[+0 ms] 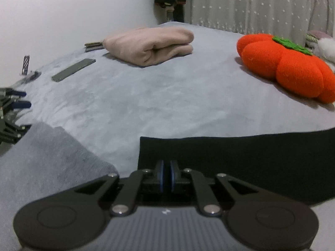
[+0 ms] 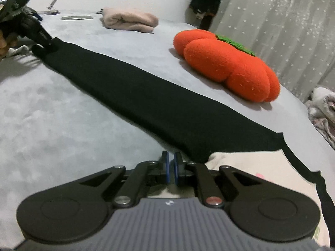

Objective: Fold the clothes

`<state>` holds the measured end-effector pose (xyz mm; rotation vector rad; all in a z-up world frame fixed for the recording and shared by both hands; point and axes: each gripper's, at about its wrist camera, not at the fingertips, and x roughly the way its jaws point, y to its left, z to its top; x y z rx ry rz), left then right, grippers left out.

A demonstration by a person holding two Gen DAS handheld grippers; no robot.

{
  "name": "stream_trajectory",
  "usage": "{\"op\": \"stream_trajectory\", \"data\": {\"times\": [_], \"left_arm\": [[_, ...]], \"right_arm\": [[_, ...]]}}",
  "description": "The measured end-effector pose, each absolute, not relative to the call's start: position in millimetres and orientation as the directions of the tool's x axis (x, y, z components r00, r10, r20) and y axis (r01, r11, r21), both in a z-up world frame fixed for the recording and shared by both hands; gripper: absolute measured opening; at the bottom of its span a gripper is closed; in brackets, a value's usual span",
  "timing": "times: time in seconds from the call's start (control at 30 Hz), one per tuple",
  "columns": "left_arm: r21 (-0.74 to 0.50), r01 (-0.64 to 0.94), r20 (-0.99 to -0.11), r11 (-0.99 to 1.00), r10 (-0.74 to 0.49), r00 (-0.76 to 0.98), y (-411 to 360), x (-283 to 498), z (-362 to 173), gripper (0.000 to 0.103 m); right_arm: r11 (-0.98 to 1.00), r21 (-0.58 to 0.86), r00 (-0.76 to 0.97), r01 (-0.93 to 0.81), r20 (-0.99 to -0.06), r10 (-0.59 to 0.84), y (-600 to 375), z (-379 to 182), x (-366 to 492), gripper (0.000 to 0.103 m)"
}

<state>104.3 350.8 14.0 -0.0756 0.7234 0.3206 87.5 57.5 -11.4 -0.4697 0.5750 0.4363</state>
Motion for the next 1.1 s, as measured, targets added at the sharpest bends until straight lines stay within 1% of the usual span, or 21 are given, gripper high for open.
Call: {"op": "stream_trajectory", "data": {"times": [0.07,0.23,0.3,0.33,0.43,0.47,0.53,0.67,0.7,0.87,0.97,1.1], "left_arm": [[0.037,-0.317,-0.663,0.948,0.261,0.702,353,103,14,0.007],[0.091,-0.342,-0.676,0.935,0.31,0.669,350,102,19,0.007],[0.111,-0.367,-0.685,0.924,0.338,0.645,345,99,24,0.008],[0.109,-0.364,-0.689,0.925,0.334,0.643,341,97,27,0.008],[0.084,-0.333,-0.707,0.939,0.292,0.644,321,85,36,0.008],[0.089,-0.31,-0.711,0.946,0.279,0.645,309,81,39,0.008],[0.093,-0.268,-0.717,0.959,0.251,0.65,286,70,43,0.008],[0.029,-0.21,-0.737,0.977,0.163,0.656,244,51,49,0.008],[0.005,-0.193,-0.74,0.981,0.133,0.659,232,44,50,0.008],[-0.098,-0.126,-0.74,0.987,0.013,0.672,187,15,50,0.008],[-0.137,-0.097,-0.75,0.986,-0.039,0.66,172,-2,43,0.008],[-0.152,-0.076,-0.759,0.985,-0.067,0.648,163,-23,37,0.01]], "right_arm": [[0.822,-0.256,0.745,-0.509,-0.609,0.272,55,-9,82,0.012],[0.833,-0.191,0.72,-0.52,-0.622,0.307,53,-7,56,0.013],[0.829,-0.182,0.716,-0.528,-0.621,0.319,56,-9,42,0.013],[0.82,-0.192,0.714,-0.54,-0.62,0.325,59,-9,33,0.013],[0.787,-0.216,0.703,-0.578,-0.622,0.346,65,-9,9,0.013],[0.783,-0.203,0.693,-0.587,-0.626,0.357,65,-8,3,0.013],[0.784,-0.142,0.66,-0.604,-0.64,0.394,60,-5,-6,0.013],[0.787,0.056,0.569,-0.614,-0.66,0.491,43,-3,-20,0.013],[0.783,0.082,0.553,-0.617,-0.662,0.505,39,-2,-25,0.013],[0.749,0.071,0.525,-0.658,-0.669,0.525,35,5,-62,0.014],[0.761,0.091,0.525,-0.642,-0.672,0.523,16,11,-83,0.014],[0.787,0.13,0.528,-0.603,-0.675,0.516,-15,19,-108,0.013]]}}
